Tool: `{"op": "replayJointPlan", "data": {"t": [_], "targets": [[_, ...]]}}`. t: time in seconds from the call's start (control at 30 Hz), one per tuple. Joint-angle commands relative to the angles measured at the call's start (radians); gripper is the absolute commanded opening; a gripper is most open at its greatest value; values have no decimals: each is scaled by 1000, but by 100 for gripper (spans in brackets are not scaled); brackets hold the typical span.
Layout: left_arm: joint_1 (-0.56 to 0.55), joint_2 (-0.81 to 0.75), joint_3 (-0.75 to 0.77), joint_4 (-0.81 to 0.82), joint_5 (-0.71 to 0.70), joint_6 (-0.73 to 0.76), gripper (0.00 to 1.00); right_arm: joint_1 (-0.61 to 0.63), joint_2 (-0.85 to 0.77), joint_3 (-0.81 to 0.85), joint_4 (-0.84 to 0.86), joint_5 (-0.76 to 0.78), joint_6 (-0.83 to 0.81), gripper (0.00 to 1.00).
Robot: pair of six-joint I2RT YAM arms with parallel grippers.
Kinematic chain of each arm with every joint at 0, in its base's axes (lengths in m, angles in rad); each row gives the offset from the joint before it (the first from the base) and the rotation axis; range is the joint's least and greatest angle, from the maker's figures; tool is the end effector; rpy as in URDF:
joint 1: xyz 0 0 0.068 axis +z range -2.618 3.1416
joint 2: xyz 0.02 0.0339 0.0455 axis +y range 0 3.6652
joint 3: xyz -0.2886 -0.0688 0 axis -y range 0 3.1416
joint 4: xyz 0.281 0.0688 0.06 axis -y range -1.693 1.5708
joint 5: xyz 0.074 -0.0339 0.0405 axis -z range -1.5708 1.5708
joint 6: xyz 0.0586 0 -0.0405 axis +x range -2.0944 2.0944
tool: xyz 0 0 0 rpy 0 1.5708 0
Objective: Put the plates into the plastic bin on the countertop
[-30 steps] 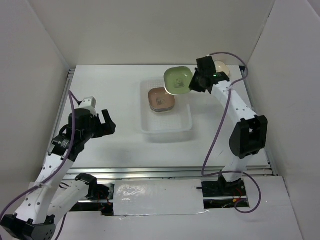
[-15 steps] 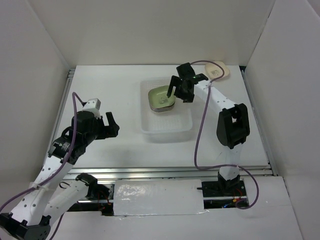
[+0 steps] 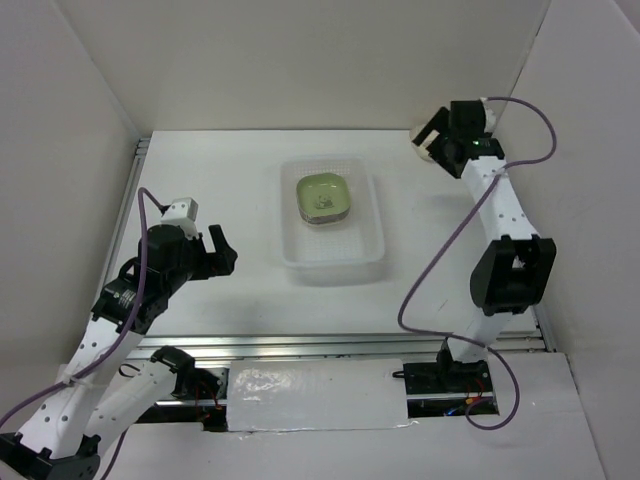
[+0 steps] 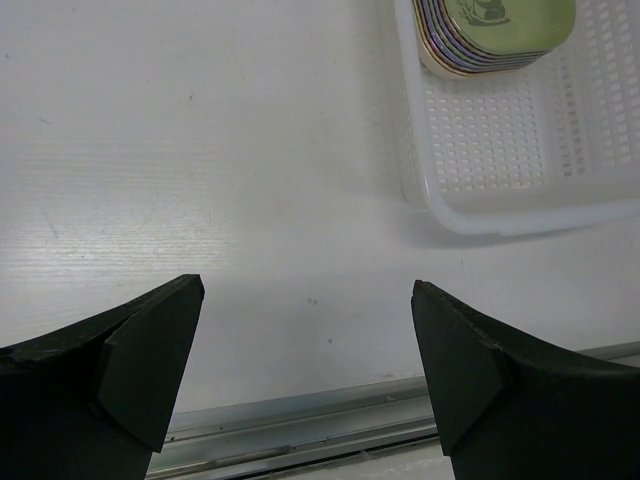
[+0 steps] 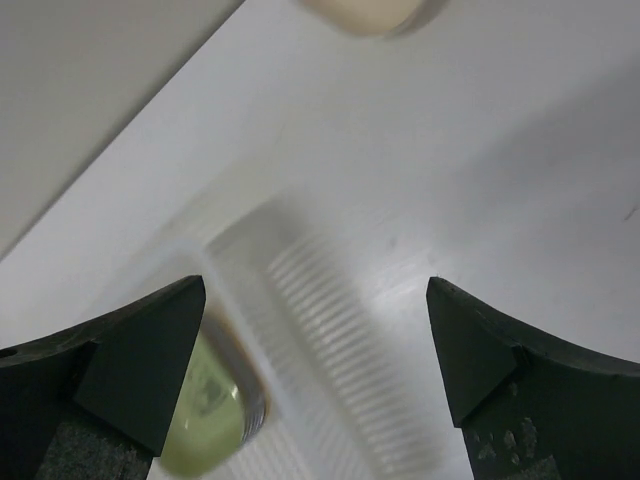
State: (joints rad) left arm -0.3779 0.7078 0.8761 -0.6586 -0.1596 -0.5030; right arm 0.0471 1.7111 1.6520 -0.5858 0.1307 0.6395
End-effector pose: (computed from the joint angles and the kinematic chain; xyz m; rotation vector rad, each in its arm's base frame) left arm 0.1745 -0.0592 0.3453 -0.2289 2.0635 -0.3803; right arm 0.4498 0.0136 0.3632 0.7168 2.1005 0.2360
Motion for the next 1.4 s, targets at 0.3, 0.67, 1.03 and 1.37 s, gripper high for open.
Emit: {"op": "replayJointPlan", "data": {"t": [0.3, 0.67, 1.03, 1.37], "targets": [[19, 5, -8, 42, 41, 11, 99, -213, 416, 157, 263, 31, 250, 100], [17, 12, -9, 45, 60, 20, 99, -228, 769, 543, 173, -62, 281, 100], [19, 10, -9, 48, 68, 24, 99, -220, 895, 686, 172, -62, 298, 86], [19, 5, -5, 43, 54, 27, 99, -237, 953, 766, 145, -124, 316, 49]]}}
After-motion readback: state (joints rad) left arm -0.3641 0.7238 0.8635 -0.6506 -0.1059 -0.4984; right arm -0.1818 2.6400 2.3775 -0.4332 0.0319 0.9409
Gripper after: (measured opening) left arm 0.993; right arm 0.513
